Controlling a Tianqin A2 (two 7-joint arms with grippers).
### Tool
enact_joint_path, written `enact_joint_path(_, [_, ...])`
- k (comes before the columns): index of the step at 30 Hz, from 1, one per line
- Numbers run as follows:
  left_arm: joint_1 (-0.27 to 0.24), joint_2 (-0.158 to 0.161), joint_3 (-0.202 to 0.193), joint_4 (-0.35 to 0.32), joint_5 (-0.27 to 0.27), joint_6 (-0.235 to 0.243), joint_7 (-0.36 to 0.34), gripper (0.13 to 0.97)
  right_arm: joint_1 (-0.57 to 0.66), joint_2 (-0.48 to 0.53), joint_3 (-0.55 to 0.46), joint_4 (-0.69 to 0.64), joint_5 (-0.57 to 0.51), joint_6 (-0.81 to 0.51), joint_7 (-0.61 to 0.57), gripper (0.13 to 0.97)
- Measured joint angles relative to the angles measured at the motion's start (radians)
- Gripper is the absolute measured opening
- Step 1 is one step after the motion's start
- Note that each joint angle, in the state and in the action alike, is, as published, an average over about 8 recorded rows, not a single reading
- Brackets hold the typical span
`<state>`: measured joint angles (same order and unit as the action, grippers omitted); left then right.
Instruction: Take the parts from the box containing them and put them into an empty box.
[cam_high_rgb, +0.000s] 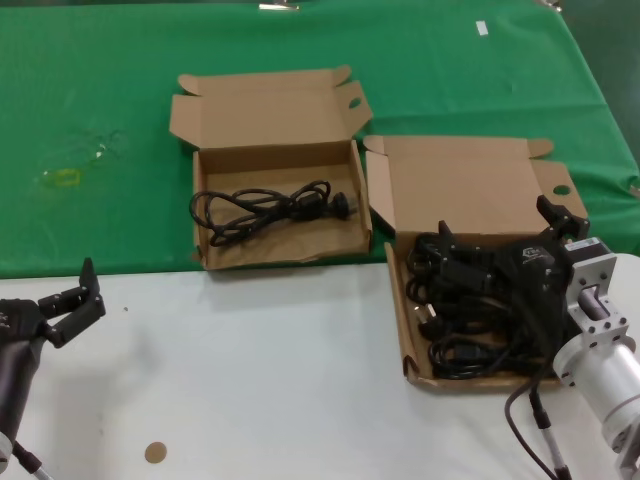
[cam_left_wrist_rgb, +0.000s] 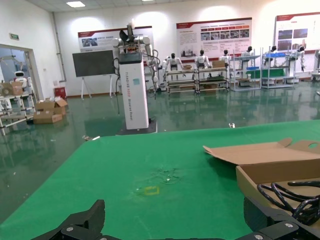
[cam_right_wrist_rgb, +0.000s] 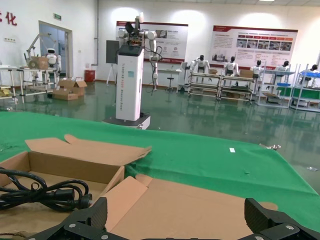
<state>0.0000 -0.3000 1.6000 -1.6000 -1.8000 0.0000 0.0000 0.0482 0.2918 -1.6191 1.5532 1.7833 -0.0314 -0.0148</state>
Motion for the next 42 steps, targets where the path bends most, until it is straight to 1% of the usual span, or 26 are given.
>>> enact_joint_path(42, [0.000,0.000,0.000,0.000,0.000,0.000,0.000,0.966,0.000,0.000,0.000,0.000,0.000,0.000,0.000,0.966])
